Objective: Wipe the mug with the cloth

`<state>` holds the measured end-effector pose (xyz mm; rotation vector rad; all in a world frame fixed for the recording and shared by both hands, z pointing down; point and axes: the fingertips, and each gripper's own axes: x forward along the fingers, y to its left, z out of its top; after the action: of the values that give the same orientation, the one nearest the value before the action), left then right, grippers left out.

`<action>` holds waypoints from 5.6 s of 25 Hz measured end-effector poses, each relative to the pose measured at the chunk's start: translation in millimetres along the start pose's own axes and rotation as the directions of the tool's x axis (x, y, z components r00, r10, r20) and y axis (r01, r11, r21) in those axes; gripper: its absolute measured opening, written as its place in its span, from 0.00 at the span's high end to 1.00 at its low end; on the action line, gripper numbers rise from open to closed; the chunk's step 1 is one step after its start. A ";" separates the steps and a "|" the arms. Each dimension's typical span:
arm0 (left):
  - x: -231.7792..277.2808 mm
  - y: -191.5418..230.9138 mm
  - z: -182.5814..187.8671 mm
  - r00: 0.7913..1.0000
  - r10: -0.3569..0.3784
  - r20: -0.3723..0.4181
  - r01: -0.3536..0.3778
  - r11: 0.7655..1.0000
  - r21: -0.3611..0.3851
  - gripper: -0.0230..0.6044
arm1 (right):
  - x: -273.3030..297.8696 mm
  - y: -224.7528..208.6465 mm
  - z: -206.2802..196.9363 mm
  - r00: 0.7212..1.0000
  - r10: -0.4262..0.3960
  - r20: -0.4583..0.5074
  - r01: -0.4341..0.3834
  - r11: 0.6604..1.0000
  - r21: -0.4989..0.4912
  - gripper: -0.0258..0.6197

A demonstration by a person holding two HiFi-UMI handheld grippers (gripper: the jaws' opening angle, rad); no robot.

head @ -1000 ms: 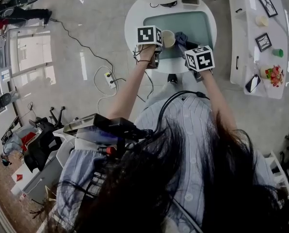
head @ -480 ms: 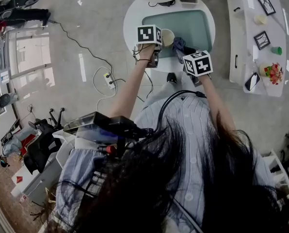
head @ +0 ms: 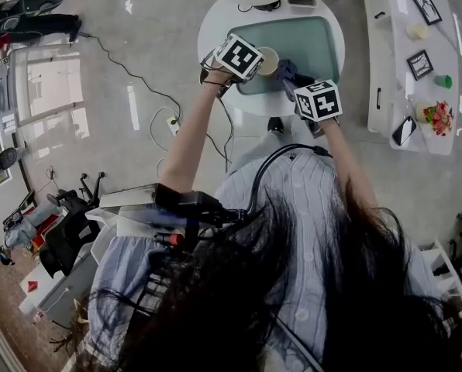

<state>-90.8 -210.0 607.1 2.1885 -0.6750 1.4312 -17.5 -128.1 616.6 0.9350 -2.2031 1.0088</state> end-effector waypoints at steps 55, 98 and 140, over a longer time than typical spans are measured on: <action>27.4 14.3 -18.3 0.985 0.092 -0.143 -0.155 0.831 -0.534 0.89 | -2.0 12.0 -11.1 1.000 0.012 -0.022 -0.013 0.999 -0.035 0.80; -77.1 -103.3 -100.1 0.954 0.142 0.264 -0.026 0.916 -0.400 0.89 | -83.2 101.2 -44.3 0.980 -0.091 0.175 0.095 0.995 -0.011 0.79; -139.2 -359.2 -241.8 0.917 0.252 0.309 -0.067 0.861 -0.504 0.89 | -200.1 214.8 -241.2 0.979 0.090 0.182 -0.061 0.986 -0.156 0.80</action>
<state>-91.2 238.9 534.1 2.0265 -1.2299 0.7921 -16.0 240.5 524.3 0.9168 -2.4507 0.8027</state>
